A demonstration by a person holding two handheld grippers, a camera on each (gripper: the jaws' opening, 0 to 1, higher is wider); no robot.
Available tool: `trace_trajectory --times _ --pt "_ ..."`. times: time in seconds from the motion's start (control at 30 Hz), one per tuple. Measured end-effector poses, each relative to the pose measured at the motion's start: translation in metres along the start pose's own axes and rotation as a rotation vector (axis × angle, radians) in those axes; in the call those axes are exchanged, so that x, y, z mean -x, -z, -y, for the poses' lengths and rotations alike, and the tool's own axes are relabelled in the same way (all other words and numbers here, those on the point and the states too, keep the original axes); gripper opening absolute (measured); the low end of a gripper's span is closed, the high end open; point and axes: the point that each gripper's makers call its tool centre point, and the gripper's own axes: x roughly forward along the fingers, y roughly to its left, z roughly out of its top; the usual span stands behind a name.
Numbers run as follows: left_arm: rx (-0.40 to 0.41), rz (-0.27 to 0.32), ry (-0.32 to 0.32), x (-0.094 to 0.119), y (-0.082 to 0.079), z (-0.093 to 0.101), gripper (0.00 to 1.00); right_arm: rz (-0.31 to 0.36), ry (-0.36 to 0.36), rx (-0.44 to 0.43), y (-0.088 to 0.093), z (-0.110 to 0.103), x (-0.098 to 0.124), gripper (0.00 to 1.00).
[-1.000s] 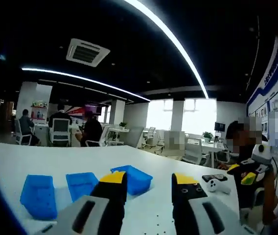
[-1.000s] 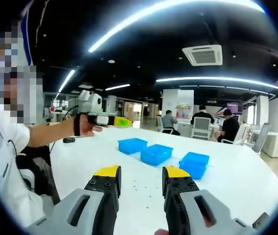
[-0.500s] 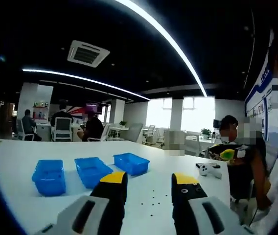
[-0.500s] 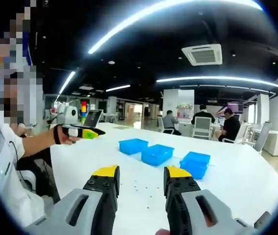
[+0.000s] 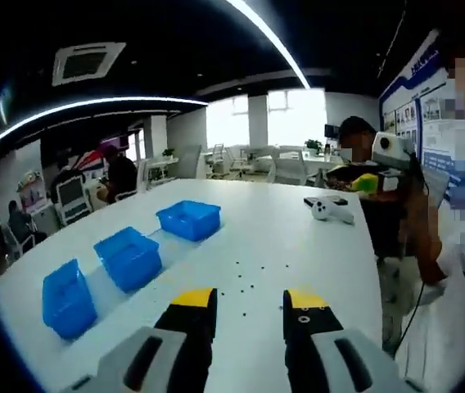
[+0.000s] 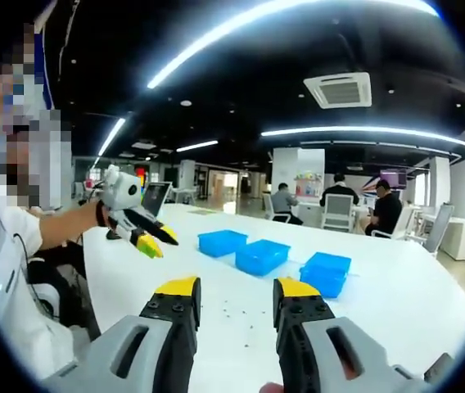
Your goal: Pick up the resistors one by one and place each resistor into its matching bin, sorting the parts by color and model until every resistor is separated into the correct bin for its type
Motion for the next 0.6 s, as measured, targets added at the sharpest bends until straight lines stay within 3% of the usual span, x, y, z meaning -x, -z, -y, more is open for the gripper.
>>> trace_trajectory --times 0.23,0.33,0.47,0.6 --pt "-0.164 -0.268 0.078 -0.043 0.022 -0.009 0.30 0.004 -0.001 0.001 -0.001 -0.001 -0.001 0.37" --pt "-0.147 -0.361 0.089 -0.060 0.030 -0.015 0.27 0.008 0.014 0.009 -0.003 0.000 0.000 0.36" --pt "-0.198 -0.492 0.128 -0.073 0.048 -0.019 0.27 0.017 0.008 0.009 -0.005 -0.002 0.000 0.36" --pt "-0.204 -0.568 0.160 -0.087 0.058 -0.020 0.26 0.024 0.005 0.008 -0.007 -0.002 0.001 0.36"
